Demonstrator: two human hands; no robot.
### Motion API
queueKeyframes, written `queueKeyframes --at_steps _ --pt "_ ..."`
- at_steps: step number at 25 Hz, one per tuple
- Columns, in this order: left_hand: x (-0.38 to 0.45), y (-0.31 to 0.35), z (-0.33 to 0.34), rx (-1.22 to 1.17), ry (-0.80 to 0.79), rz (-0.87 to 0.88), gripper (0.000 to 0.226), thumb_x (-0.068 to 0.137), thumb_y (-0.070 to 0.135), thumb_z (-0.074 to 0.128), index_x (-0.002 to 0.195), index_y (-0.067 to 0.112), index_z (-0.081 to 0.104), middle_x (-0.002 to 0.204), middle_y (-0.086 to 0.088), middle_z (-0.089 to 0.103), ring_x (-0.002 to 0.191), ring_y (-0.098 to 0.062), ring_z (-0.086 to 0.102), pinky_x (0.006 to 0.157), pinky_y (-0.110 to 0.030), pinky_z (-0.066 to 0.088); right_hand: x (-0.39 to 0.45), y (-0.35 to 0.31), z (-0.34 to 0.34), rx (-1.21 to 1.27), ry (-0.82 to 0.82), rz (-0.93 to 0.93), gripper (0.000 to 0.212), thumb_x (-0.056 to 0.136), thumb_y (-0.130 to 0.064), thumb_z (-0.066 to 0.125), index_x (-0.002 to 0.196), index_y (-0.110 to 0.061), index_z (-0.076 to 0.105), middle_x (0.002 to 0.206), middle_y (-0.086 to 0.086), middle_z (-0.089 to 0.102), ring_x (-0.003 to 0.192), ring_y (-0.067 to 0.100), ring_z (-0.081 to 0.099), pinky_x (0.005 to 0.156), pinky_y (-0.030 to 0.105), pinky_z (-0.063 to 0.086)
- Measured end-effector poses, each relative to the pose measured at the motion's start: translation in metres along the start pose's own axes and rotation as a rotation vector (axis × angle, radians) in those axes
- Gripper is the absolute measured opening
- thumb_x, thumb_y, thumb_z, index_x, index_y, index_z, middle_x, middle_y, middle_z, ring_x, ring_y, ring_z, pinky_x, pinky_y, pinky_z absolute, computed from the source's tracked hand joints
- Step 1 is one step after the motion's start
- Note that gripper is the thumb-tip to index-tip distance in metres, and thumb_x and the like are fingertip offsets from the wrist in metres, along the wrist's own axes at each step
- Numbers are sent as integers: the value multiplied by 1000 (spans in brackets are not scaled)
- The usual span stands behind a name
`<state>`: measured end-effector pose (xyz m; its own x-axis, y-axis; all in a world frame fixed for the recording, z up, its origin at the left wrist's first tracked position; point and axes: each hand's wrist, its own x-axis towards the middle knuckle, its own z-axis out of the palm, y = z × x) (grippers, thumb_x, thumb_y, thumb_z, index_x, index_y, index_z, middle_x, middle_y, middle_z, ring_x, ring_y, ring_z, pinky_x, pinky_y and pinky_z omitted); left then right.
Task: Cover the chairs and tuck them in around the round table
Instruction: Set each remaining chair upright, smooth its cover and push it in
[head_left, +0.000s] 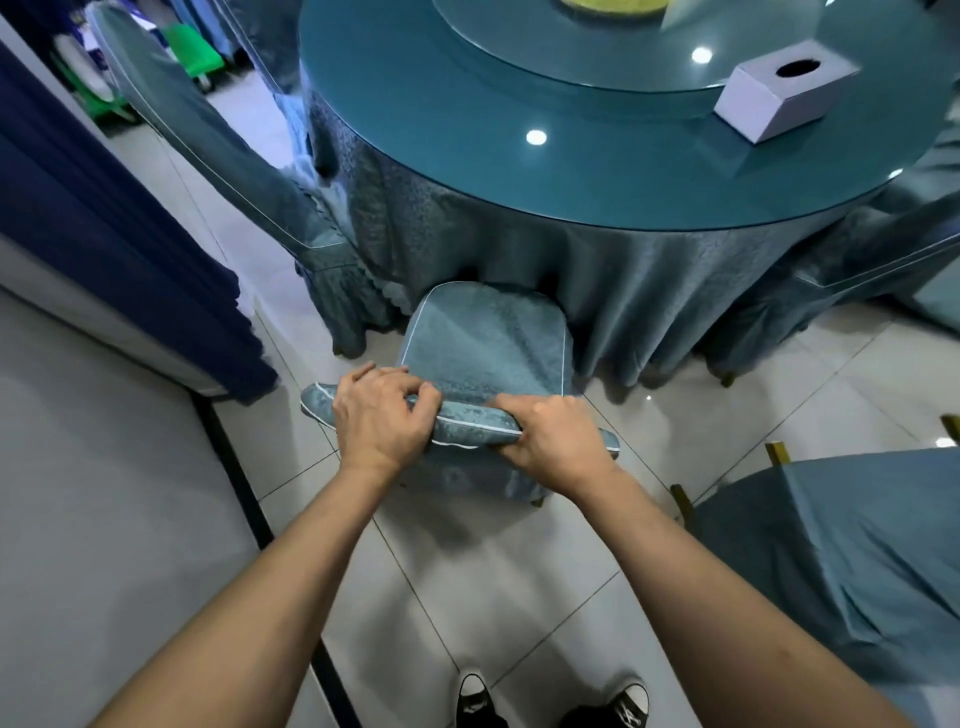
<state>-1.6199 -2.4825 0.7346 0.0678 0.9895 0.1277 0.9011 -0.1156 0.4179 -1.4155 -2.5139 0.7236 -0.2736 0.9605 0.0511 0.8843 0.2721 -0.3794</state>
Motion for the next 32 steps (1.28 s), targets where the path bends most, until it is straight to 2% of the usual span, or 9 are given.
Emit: queueKeyframes --at_steps 4,8,13,17,20,25,28,32 --pt "42 -23 -6 -7 -44 51 61 78 45 27 72 15 79 85 0 78 102 -16 68 105 -36 37 34 -9 11 -32 53 9 32 75 -47 69 103 -31 65 88 -5 73 81 27 69 62 36 49" --pt "86 -30 -7 29 -40 99 62 78 45 25 72 13 78 84 -1 78 102 -18 68 100 -34 39 69 -4 9 -35 78 8 30 78 -48 68 100 -28 65 87 -4 73 81 28 69 64 37 51" --pt "127 -40 -14 -24 -2 123 58 80 45 28 72 19 79 82 -3 77 99 -21 69 88 -38 48 108 -5 5 -10 108 -39 26 77 -43 69 93 -23 64 82 0 72 77 33 67 61 38 48" --pt "145 -46 -20 5 -43 123 61 79 47 27 73 17 79 86 -3 77 100 -22 69 87 -41 49 121 -10 6 -1 134 -32 28 79 -44 67 95 -22 63 84 0 72 79 33 68 62 38 47" --pt "147 -73 -28 1 -98 171 61 80 46 26 78 18 80 89 -1 77 92 -25 69 85 -42 50 125 -32 25 -5 119 -61 34 81 -47 65 102 -21 63 90 1 72 82 32 69 62 37 47" --pt "145 -82 -33 84 -163 156 59 80 44 25 82 22 80 86 -1 77 84 -23 67 81 -40 50 121 -38 39 -46 204 -53 38 71 -43 81 96 -18 66 74 0 68 63 28 68 50 31 43" --pt "143 -80 -33 149 -123 134 57 80 43 24 87 32 80 85 2 76 85 -21 63 75 -35 47 124 -35 34 10 173 -94 36 75 -40 77 99 -16 67 78 2 69 67 29 68 51 35 47" --pt "129 -65 -31 259 -157 91 65 77 48 17 82 25 78 86 -1 76 84 -24 63 75 -35 47 115 -24 25 45 96 -165 32 80 -39 71 102 -16 66 86 1 70 76 31 69 57 38 49"
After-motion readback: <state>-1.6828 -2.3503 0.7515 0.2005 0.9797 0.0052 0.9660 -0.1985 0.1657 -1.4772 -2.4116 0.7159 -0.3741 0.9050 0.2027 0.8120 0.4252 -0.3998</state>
